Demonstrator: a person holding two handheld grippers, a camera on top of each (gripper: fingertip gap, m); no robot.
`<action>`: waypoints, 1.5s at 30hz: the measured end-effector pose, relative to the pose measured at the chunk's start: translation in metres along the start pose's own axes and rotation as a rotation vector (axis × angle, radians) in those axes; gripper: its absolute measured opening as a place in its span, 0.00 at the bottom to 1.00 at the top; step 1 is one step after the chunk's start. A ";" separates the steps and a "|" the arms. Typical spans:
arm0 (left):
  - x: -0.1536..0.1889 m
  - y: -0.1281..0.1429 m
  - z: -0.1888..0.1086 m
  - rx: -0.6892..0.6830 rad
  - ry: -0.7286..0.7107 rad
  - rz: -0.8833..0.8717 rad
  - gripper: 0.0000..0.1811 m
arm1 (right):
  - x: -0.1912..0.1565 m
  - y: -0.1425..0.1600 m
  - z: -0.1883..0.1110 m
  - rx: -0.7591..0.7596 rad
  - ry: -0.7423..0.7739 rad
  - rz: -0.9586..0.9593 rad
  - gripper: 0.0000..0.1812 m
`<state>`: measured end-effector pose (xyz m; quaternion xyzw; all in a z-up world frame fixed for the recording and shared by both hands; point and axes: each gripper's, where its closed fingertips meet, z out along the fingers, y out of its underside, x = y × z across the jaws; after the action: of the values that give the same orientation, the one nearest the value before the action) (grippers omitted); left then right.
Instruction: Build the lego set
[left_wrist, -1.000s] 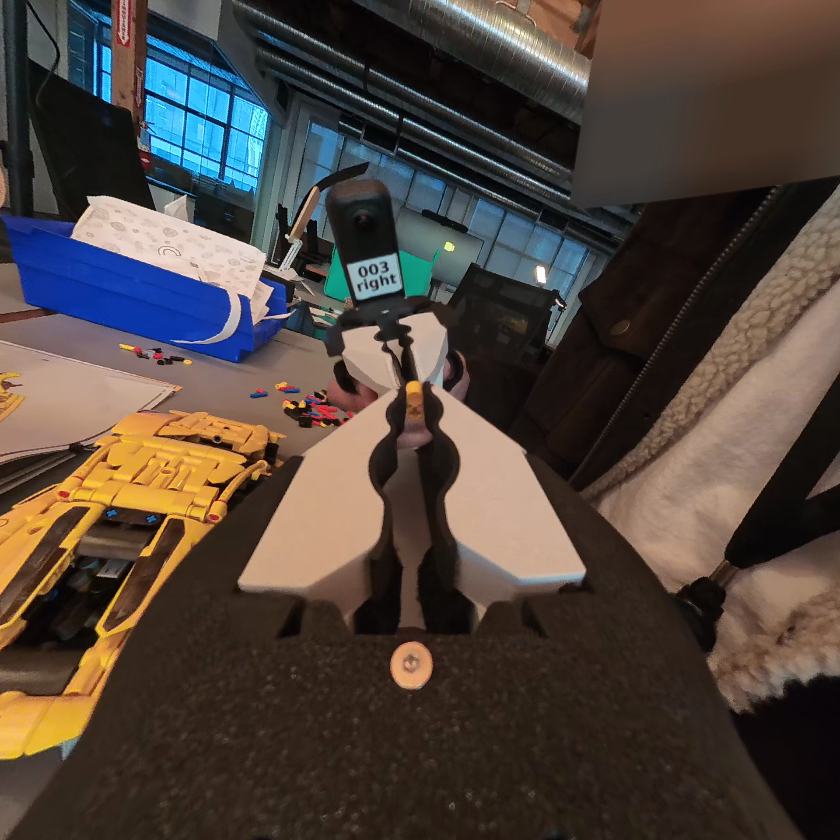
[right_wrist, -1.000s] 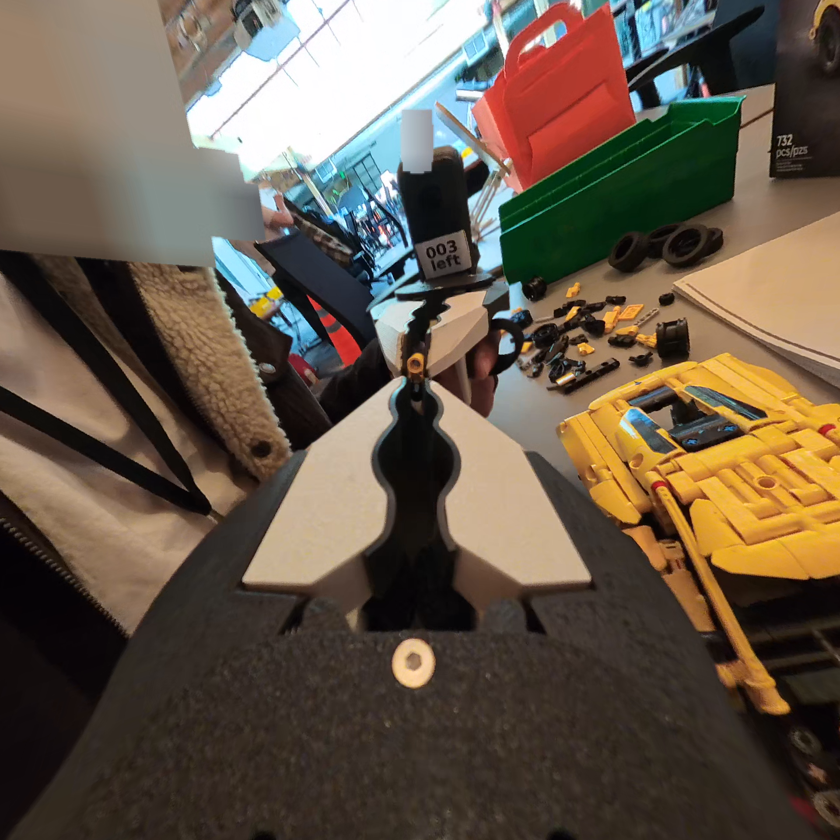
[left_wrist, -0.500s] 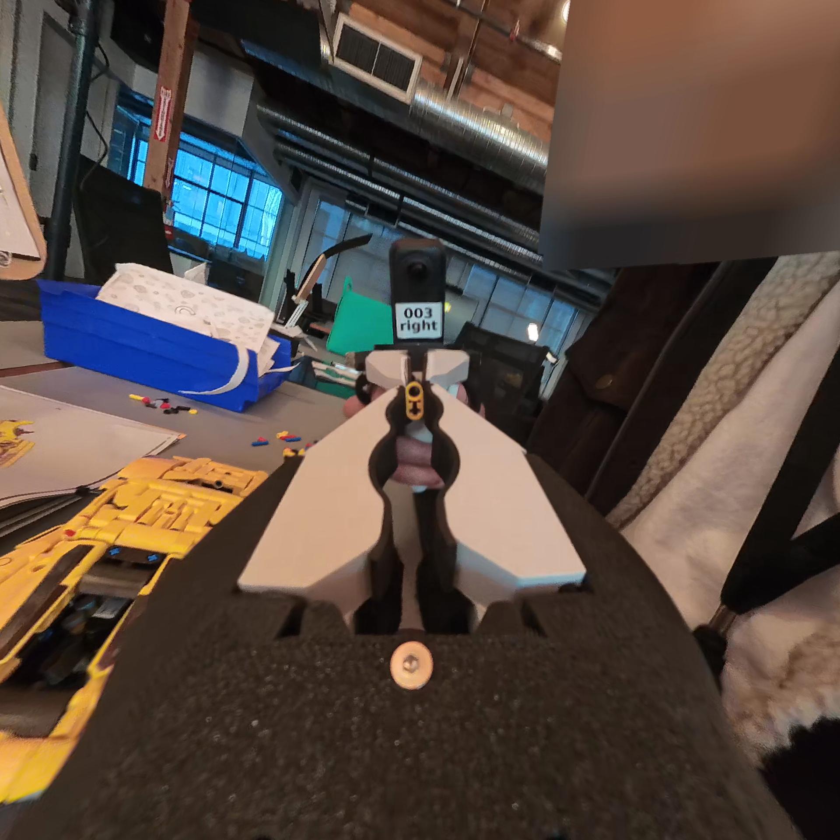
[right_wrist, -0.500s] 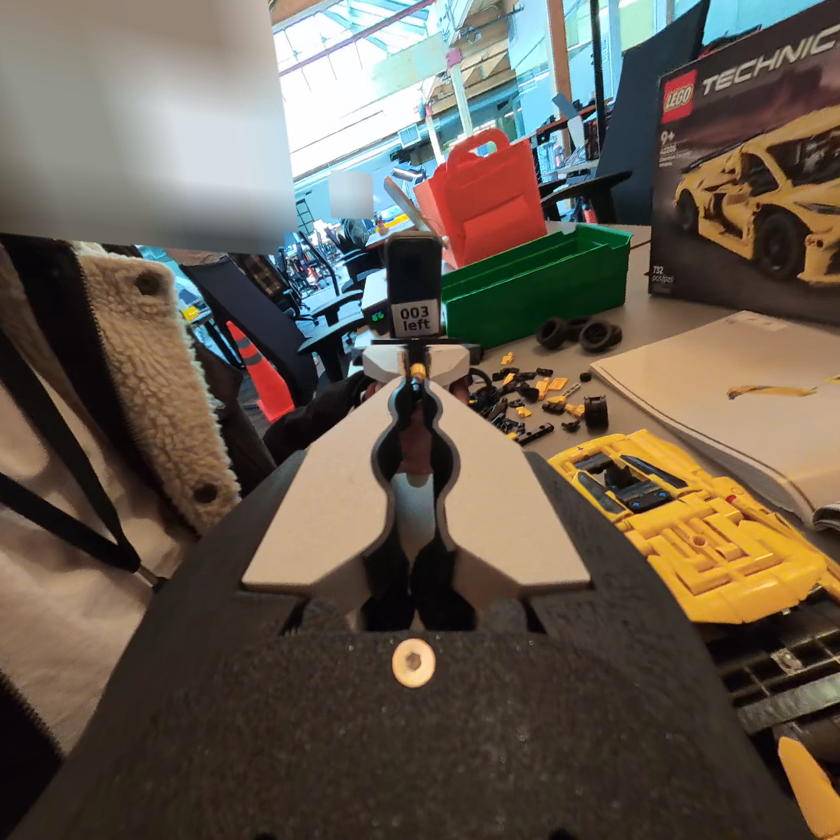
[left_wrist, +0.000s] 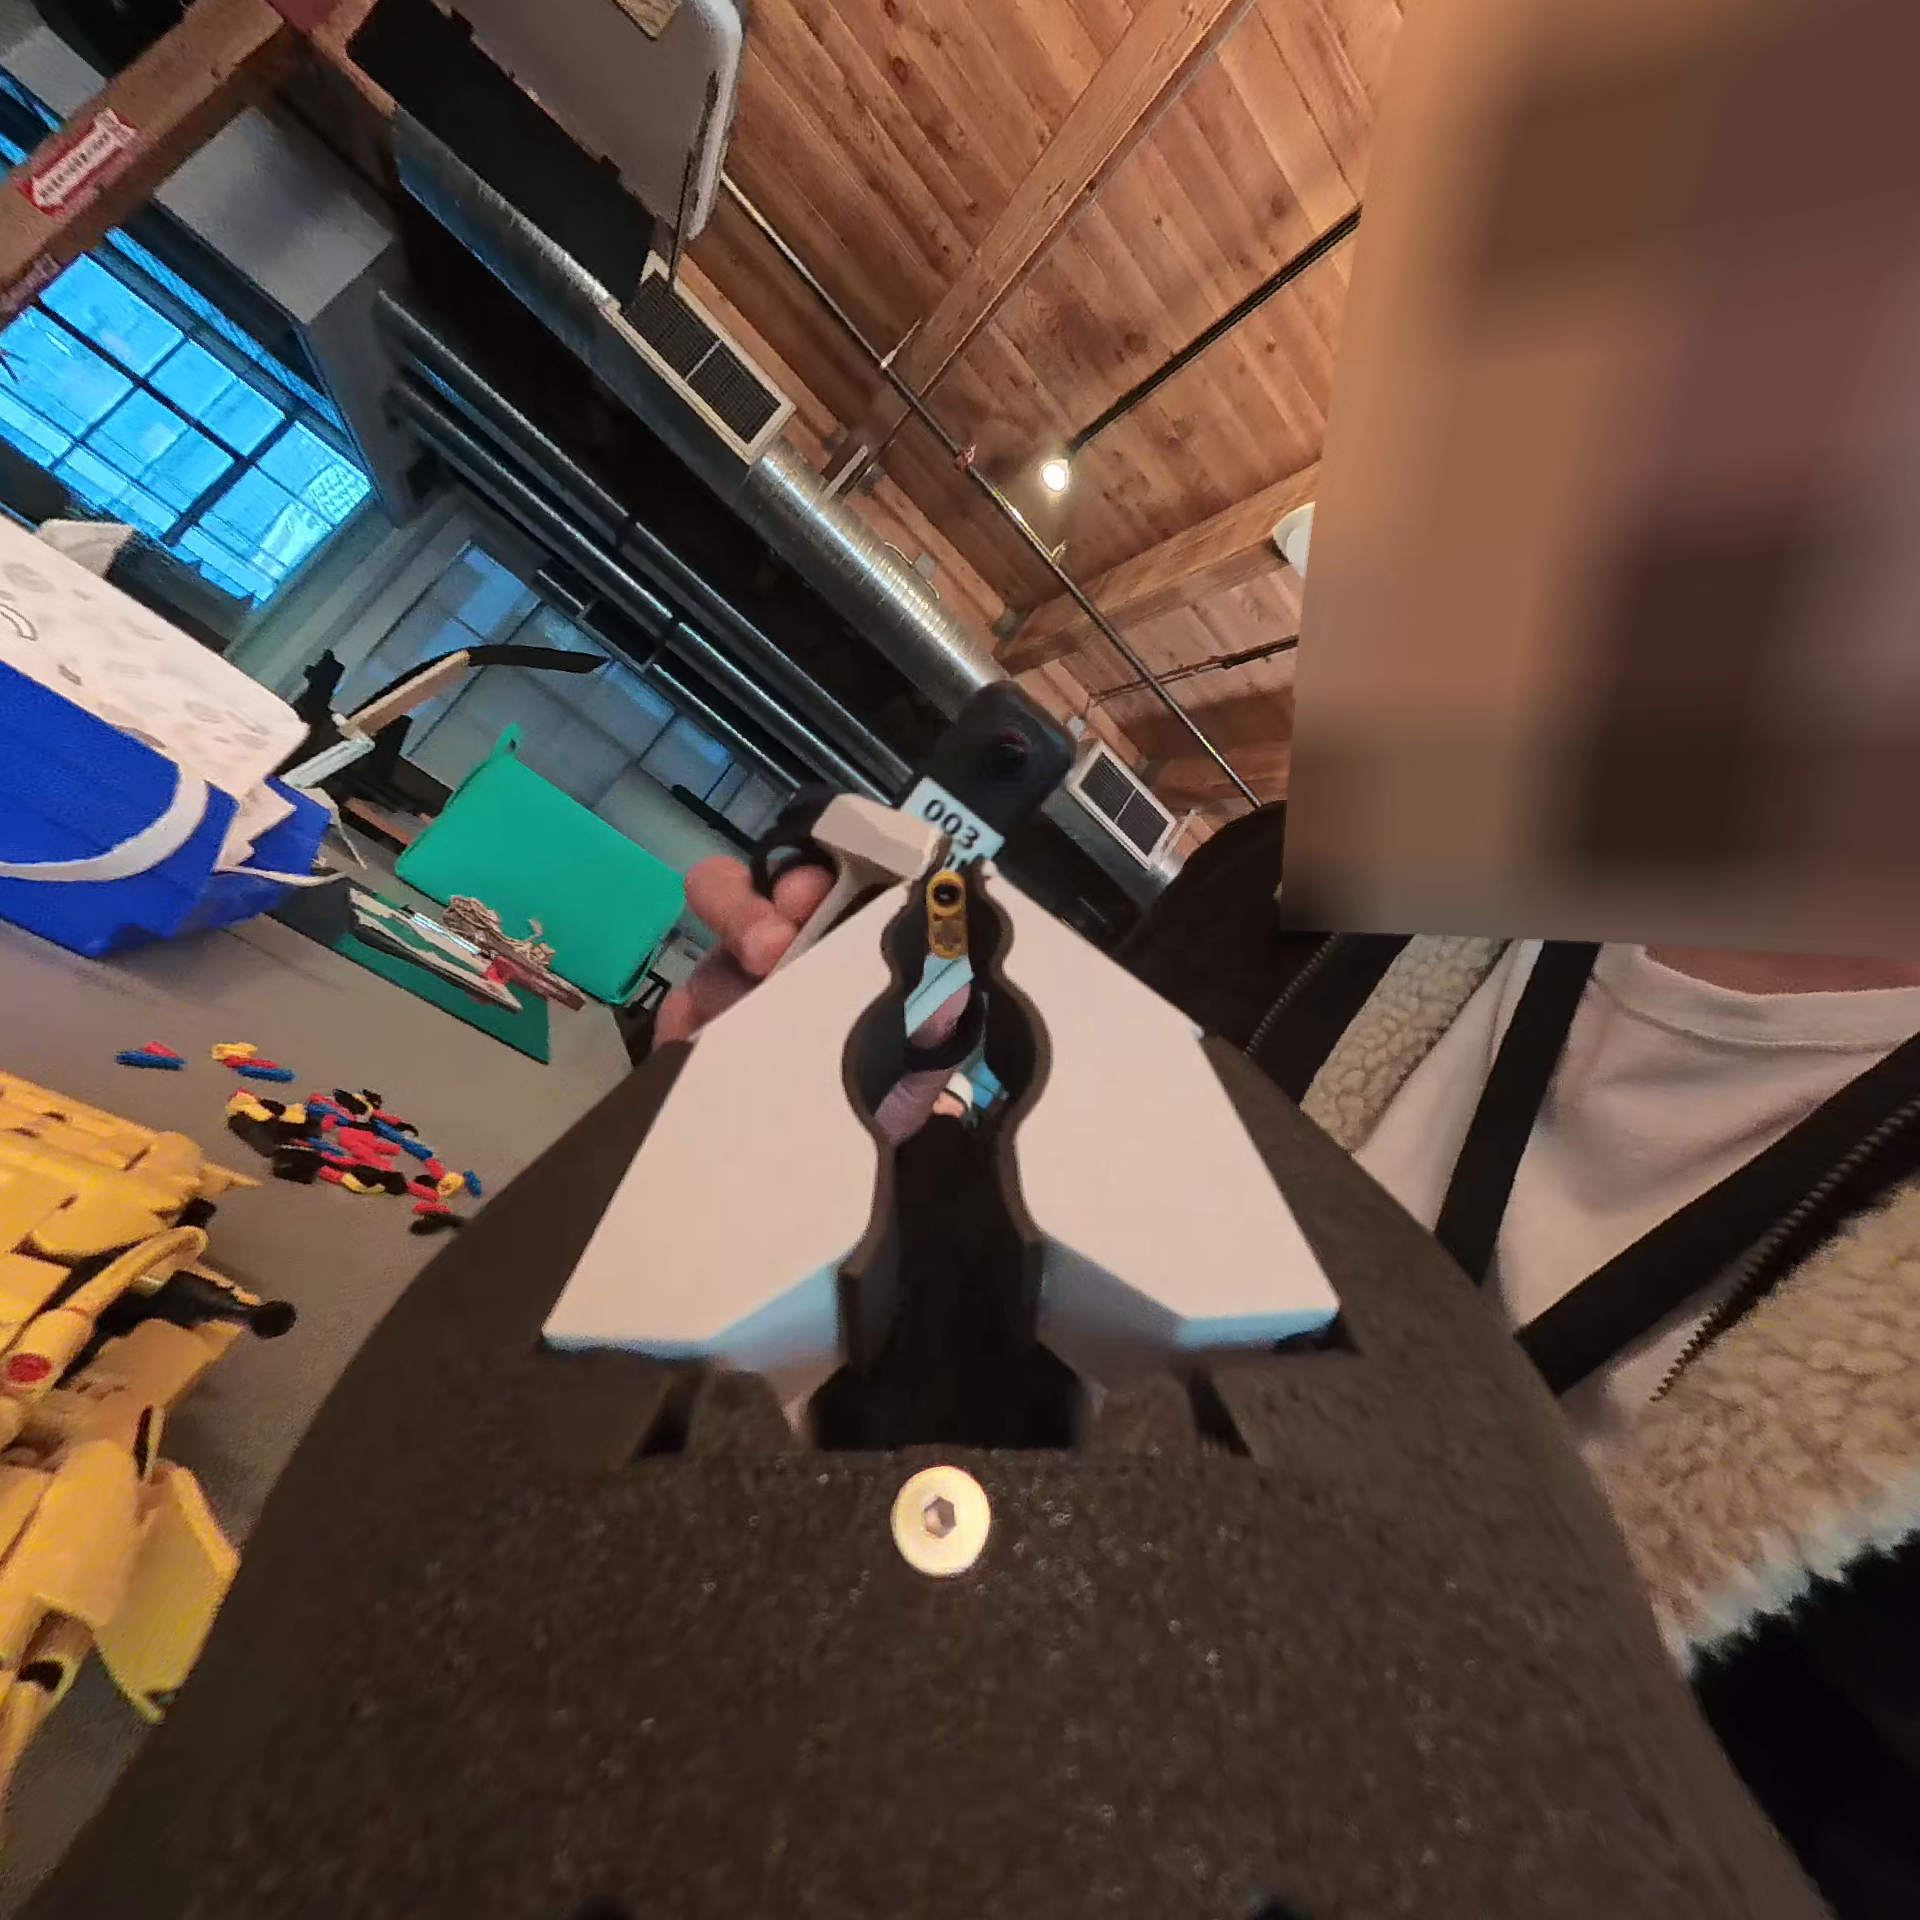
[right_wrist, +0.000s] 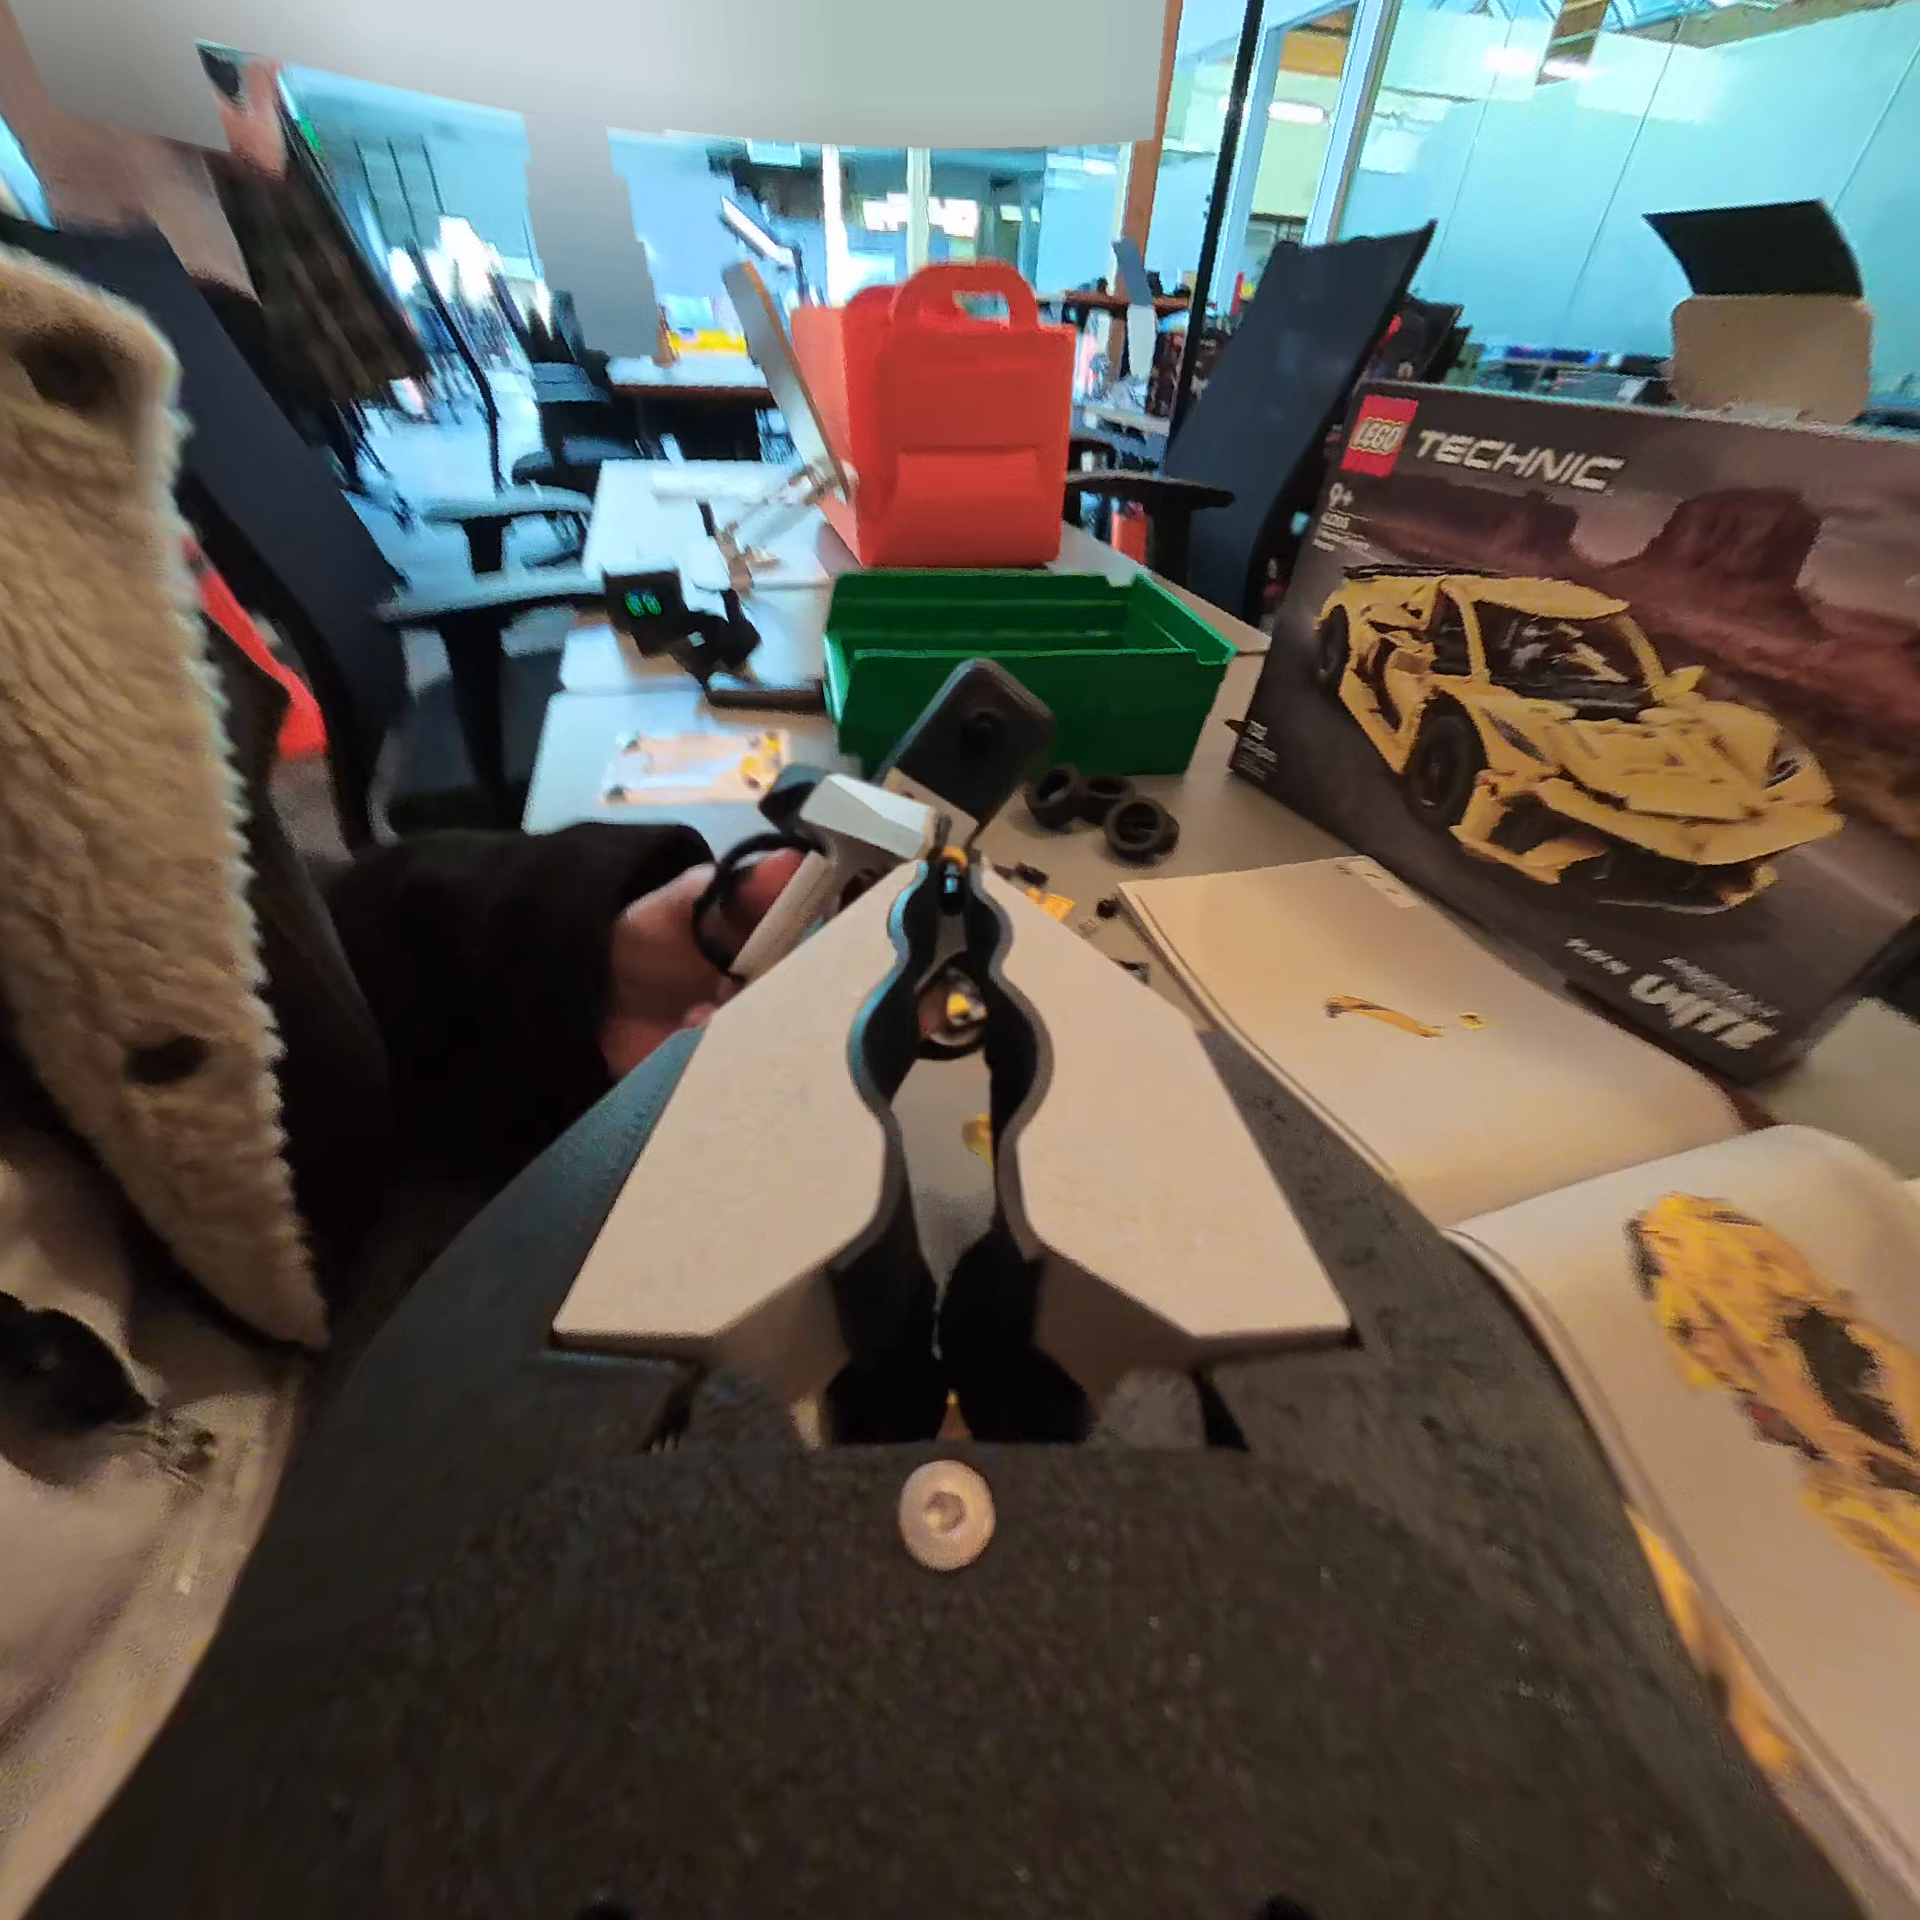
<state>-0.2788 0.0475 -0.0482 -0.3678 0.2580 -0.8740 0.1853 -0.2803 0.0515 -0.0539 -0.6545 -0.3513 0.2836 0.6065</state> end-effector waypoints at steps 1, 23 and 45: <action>-0.001 0.002 -0.001 -0.015 0.000 -0.011 0.04 | -0.001 0.002 0.000 -0.034 0.015 -0.052 0.01; -0.043 0.064 -0.011 -0.381 -0.213 -0.141 0.04 | -0.007 0.073 -0.026 -0.447 0.046 -0.305 0.01; -0.079 0.089 -0.025 -0.524 -0.433 -0.100 0.04 | 0.002 0.114 -0.038 -0.604 0.068 -0.295 0.02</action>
<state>-0.2329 0.0249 -0.1583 -0.5921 0.4101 -0.6876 0.0920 -0.2356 0.0288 -0.1633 -0.7558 -0.4901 0.0540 0.4309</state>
